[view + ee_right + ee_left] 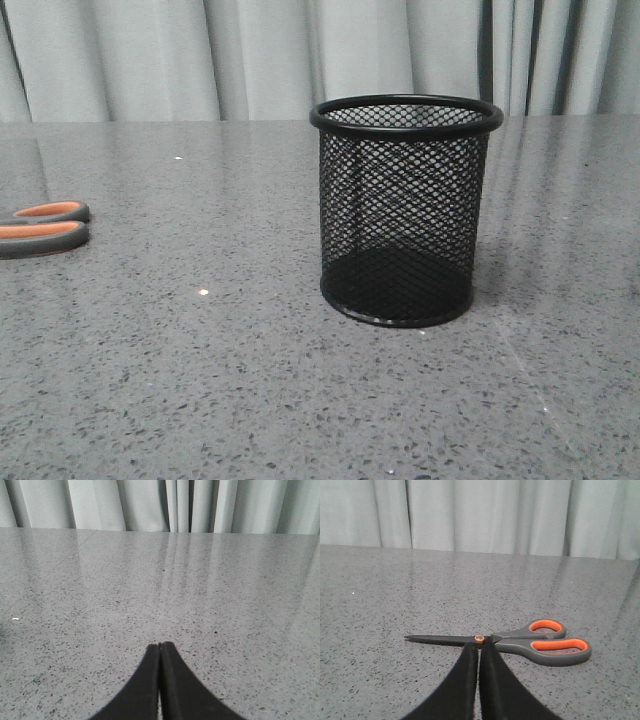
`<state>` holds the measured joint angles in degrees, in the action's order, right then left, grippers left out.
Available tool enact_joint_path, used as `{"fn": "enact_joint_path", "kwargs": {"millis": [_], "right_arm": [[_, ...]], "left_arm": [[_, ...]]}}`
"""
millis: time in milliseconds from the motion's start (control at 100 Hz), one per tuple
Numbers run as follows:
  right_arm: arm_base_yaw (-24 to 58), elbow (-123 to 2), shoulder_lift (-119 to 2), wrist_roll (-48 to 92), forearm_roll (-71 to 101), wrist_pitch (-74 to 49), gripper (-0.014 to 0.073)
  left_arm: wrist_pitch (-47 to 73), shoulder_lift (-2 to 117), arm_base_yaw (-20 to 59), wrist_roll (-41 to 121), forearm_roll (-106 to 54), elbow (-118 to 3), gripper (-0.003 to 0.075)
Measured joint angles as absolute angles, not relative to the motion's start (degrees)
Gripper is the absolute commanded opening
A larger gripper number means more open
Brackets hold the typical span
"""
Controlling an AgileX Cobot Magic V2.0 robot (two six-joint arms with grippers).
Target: Put scissors into bucket
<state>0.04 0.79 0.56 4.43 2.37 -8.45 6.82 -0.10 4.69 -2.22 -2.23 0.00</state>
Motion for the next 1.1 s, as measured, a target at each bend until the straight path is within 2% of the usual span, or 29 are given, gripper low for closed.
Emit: {"fn": "enact_joint_path", "kwargs": {"millis": [1100], "right_arm": [[0.04, 0.79, 0.56, 4.43, 2.26, -6.99, -0.0066]], "left_arm": [[6.82, -0.1, 4.69, -2.22, -2.26, 0.0, -0.002]]}}
